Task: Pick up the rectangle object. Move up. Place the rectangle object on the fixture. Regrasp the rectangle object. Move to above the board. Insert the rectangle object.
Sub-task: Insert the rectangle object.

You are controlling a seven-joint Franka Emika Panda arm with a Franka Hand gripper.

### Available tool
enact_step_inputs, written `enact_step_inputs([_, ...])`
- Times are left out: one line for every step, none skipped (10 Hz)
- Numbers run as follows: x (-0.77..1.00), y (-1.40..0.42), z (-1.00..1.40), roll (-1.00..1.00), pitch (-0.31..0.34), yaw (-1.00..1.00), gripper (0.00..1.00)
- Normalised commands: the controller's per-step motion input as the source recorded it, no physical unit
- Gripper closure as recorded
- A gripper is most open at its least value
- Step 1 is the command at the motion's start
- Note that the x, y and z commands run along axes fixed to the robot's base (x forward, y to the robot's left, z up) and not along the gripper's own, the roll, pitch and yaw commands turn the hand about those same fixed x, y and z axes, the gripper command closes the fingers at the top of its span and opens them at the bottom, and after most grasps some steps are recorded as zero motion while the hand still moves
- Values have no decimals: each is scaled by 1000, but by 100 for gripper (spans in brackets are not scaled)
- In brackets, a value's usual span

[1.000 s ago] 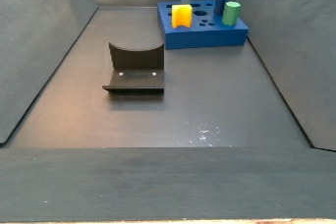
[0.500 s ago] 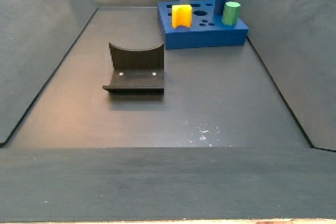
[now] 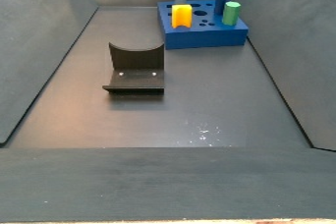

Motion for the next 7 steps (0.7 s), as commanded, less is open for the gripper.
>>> enact_step_inputs([214,0,0,0,40,-654,100])
enact_step_inputs([74,0,11,49,143,-34,100])
enact_step_inputs([80,0,0,6,77,0,100])
enact_step_inputs([366,-54,0,114,197,-306,100])
enact_step_inputs([174,-20,0,14,69,-746,100])
enact_step_inputs([434,0,0,20,200,-320,100])
enact_step_inputs([31,0,0,11,74,0,100])
